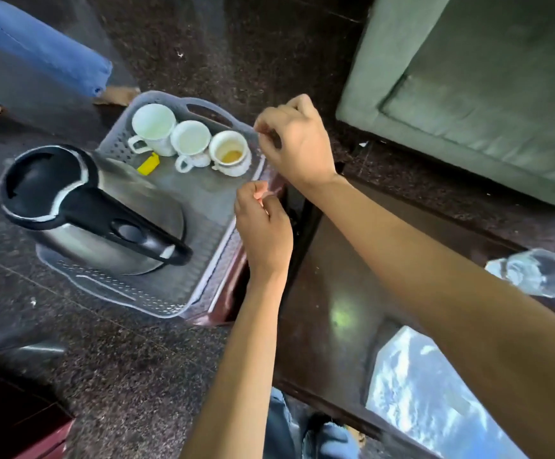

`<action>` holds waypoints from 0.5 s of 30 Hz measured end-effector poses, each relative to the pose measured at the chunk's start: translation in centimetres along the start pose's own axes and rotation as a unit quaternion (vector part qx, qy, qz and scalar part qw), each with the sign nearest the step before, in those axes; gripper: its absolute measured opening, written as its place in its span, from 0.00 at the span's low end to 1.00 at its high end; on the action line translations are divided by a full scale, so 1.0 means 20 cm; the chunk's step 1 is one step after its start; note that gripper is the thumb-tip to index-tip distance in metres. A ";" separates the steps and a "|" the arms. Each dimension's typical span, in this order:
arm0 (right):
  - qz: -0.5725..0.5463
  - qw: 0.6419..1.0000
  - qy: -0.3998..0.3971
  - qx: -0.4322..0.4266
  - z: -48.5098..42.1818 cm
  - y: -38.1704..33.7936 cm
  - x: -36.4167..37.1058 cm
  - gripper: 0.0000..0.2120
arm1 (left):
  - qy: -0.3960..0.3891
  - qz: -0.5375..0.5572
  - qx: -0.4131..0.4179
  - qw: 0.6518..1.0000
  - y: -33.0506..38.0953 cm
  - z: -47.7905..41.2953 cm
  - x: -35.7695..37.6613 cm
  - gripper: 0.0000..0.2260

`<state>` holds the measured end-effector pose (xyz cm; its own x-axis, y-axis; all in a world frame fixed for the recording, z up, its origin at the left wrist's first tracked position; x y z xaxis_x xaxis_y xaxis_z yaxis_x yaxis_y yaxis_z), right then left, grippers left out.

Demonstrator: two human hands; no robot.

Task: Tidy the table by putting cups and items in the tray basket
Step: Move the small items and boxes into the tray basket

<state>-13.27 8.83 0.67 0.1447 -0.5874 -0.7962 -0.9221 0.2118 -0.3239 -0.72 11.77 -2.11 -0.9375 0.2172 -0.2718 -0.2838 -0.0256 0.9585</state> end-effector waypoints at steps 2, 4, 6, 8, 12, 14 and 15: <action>0.012 1.000 -0.001 0.021 0.14 0.10 -0.12 0.05 | -0.030 -0.007 0.012 0.999 0.01 0.11 0.08 0.09; 0.029 0.999 -0.008 0.040 0.31 0.21 -0.24 0.05 | -0.068 -0.014 0.040 0.997 0.02 0.22 0.16 0.08; 0.052 0.996 -0.024 0.065 0.50 0.33 -0.34 0.05 | -0.118 -0.028 0.056 0.991 0.02 0.34 0.26 0.07; 0.079 0.991 -0.050 0.096 0.70 0.44 -0.43 0.05 | -0.163 -0.047 0.058 0.984 0.00 0.47 0.36 0.08; 0.115 0.974 -0.121 0.155 1.14 0.63 -0.54 0.07 | -0.230 -0.087 0.042 0.968 -0.10 0.74 0.53 0.08; 0.129 0.961 -0.151 0.193 1.35 0.72 -0.60 0.06 | -0.263 -0.105 0.027 0.959 -0.16 0.88 0.60 0.08; 0.134 0.953 -0.163 0.216 1.45 0.76 -0.62 0.05 | -0.277 -0.110 0.016 0.954 -0.19 0.94 0.63 0.08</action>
<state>-18.67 42.02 -9.12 0.0942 -0.2077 -0.9736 -0.7187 0.6625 -0.2109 -7.65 32.84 -7.47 -0.6032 0.6972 -0.3874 -0.4467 0.1071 0.8882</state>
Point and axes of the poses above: each hand's wrist, its own z-axis away from the middle knuckle, its own x-axis out of the palm, y = z × x, the point moved 4 cm from there along -z, towards the middle knuckle, and after that the axes turned 7 degrees about z, right-handed, at the moved point
